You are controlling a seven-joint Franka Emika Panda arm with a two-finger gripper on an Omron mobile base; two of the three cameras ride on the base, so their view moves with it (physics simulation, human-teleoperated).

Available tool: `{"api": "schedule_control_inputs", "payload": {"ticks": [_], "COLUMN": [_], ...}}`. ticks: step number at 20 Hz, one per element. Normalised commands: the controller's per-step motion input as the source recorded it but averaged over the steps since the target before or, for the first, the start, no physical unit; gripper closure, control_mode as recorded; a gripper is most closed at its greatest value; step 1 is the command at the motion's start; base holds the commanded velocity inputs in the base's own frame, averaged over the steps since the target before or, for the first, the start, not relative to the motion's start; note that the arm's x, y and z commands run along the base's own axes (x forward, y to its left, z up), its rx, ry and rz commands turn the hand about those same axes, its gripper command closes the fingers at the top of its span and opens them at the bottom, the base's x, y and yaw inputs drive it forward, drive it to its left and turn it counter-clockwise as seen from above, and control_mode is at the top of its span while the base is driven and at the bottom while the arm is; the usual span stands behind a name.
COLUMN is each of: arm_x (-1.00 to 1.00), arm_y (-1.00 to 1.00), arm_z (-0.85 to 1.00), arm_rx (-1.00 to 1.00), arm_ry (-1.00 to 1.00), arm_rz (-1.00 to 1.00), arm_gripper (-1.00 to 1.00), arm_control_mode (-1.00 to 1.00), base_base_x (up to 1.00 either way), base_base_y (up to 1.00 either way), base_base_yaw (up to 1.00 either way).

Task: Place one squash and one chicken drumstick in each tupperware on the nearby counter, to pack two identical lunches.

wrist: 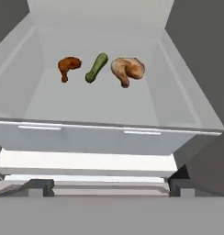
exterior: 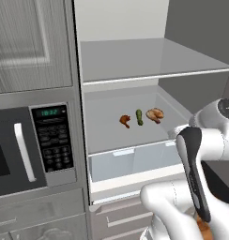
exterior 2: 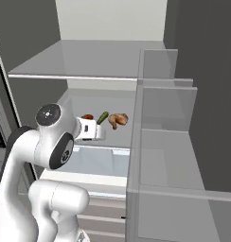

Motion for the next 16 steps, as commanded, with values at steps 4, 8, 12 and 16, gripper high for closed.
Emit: {"api": "schedule_control_inputs", "payload": {"ticks": [4,8,12,16], "arm_x": [0.51,0.43,0.4,0.41], "arm_y": [0.0,-0.01,-0.06,-0.02], "arm_z": [-0.17,-0.25,-0.28,-0.1], "arm_rx": [0.0,0.0,0.0,0.0], "arm_ry": [-0.14,-0.07,-0.01,0.0], "arm_rz": [-0.05,-0.03,-0.01,-0.02], "arm_gripper": [-1.0,-1.0,-1.0,-1.0], "arm_control_mode": [-1.0,-1.0,-1.0,-1.0], "base_base_x": [0.0,0.0,0.0,0.0], "base_base_y": [0.0,0.0,0.0,0.0], "base_base_yaw": [0.0,0.0,0.0,0.0]}}
